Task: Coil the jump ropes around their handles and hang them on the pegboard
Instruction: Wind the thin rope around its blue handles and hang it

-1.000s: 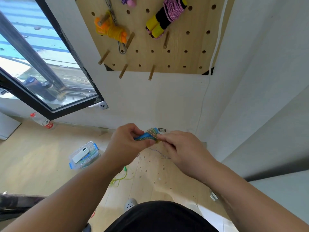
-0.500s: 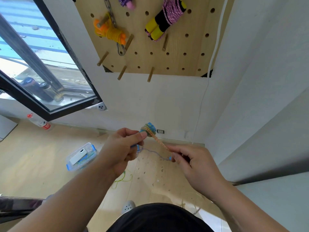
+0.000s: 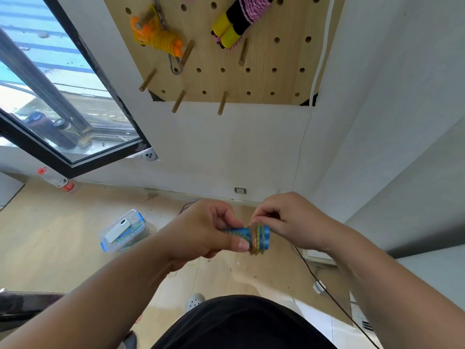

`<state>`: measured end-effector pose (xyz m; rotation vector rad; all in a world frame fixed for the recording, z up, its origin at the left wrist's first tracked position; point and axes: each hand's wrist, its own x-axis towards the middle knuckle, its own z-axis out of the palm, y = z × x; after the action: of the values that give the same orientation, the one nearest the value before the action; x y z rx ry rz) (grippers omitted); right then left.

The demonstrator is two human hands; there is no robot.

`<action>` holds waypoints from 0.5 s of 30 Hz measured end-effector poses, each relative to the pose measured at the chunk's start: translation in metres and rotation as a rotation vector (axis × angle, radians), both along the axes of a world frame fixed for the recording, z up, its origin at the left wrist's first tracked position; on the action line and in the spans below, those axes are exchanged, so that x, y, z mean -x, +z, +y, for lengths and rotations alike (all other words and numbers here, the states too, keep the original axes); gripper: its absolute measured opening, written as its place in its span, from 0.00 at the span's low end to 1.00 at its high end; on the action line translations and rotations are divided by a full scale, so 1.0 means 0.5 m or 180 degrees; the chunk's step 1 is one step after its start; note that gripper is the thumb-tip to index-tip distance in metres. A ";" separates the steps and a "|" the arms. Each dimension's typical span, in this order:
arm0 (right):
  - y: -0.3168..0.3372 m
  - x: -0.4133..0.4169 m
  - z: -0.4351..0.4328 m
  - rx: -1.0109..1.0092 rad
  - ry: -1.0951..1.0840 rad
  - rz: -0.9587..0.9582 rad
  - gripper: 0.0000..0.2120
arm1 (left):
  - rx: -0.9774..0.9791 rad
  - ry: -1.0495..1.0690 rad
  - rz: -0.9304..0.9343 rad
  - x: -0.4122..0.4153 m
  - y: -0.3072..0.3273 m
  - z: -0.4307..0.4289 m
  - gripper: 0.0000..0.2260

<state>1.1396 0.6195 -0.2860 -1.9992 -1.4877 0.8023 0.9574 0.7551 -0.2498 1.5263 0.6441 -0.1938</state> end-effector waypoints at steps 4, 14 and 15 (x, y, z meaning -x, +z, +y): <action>0.028 -0.005 0.022 0.0150 0.0470 -0.0482 0.07 | -0.1227 -0.0507 0.0340 0.000 -0.011 0.006 0.14; 0.036 0.064 0.043 -0.0086 0.0077 -0.0800 0.12 | -0.2765 0.0268 0.0462 -0.038 -0.037 0.005 0.15; 0.035 0.068 0.041 -0.0151 -0.0050 -0.0728 0.13 | -0.2704 0.0457 0.0383 -0.040 -0.038 0.006 0.15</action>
<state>1.1059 0.6398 -0.2684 -2.1210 -1.5977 0.5406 0.9775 0.7583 -0.2687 2.2768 1.0019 0.1232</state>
